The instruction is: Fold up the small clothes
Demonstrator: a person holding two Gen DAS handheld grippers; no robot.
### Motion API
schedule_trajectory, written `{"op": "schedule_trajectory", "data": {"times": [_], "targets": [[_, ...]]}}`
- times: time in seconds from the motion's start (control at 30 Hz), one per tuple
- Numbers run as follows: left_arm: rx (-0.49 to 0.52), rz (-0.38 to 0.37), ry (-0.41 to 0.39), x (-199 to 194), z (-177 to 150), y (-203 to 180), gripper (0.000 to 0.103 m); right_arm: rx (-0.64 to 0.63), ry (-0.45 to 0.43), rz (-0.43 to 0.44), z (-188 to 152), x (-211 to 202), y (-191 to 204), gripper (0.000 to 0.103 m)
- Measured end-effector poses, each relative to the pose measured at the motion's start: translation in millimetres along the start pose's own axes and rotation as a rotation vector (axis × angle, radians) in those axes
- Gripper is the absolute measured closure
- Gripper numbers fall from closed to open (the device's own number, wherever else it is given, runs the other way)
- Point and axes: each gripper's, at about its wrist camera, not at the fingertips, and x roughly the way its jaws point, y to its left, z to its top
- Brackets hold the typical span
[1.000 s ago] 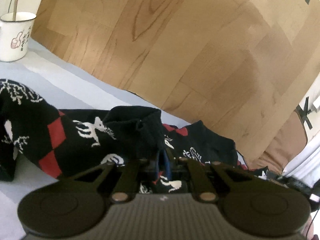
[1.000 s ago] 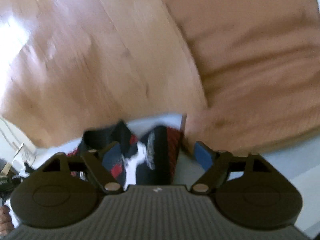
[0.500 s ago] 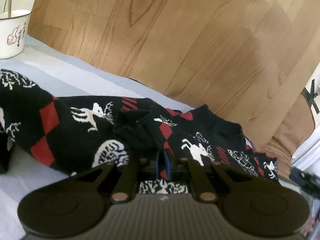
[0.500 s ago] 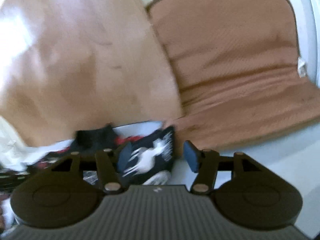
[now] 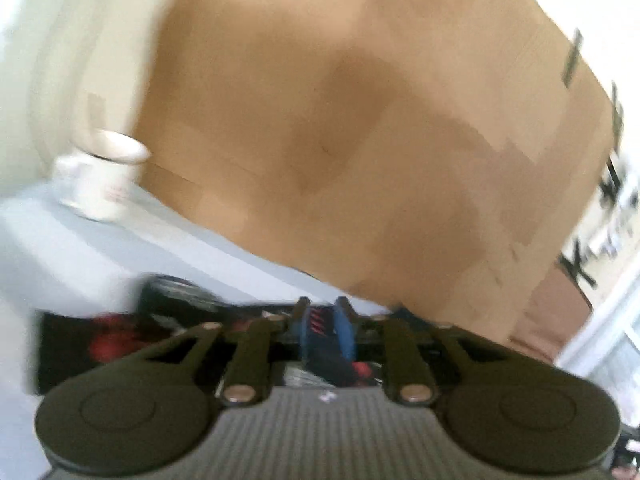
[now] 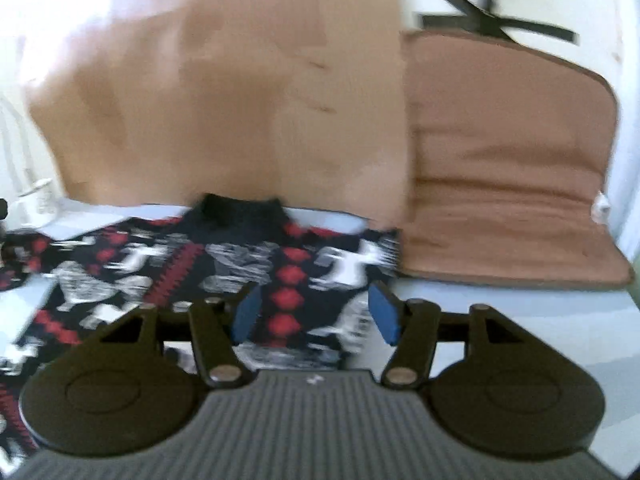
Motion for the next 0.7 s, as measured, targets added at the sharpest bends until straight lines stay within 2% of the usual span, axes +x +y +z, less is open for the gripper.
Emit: {"op": "schedule_trajectory", "data": {"times": [0.13, 0.23, 0.3, 0.4, 0.43, 0.53, 0.57, 0.63, 0.7], "targets": [[-0.096, 0.103, -0.047, -33.7, -2.5, 48.3, 0.075, -0.064, 0.032, 0.123, 2.6, 12.4, 51.0, 0.041], [-0.21, 0.143, -0.004, -37.8, -12.3, 81.5, 0.072, -0.104, 0.068, 0.233, -3.0, 27.5, 91.6, 0.041], [-0.279, 0.117, 0.025, -37.0, -19.6, 96.9, 0.072, -0.12, 0.094, 0.295, -6.6, 35.1, 119.0, 0.042], [-0.332, 0.069, 0.056, -27.8, -23.5, 103.6, 0.071, -0.158, 0.137, 0.378, -13.0, 52.7, 157.8, 0.042], [-0.34, 0.047, 0.066, -22.4, -23.2, 102.2, 0.067, -0.166, 0.145, 0.395, -13.4, 49.9, 166.8, 0.042], [-0.368, -0.016, 0.094, 0.2, -19.8, 92.1, 0.048, -0.174, 0.175, 0.426, -22.4, 60.0, 182.4, 0.042], [-0.37, -0.029, 0.107, 10.7, -16.8, 87.5, 0.046, -0.16, 0.187, 0.427, -25.6, 64.9, 183.5, 0.042], [-0.388, -0.041, 0.156, 36.3, -14.3, 81.8, 0.041, -0.104, 0.216, 0.434, -31.9, 77.1, 176.4, 0.041], [-0.421, -0.042, 0.198, 64.0, -15.3, 80.4, 0.032, -0.032, 0.183, 0.48, -35.8, 79.0, 163.6, 0.041]]}}
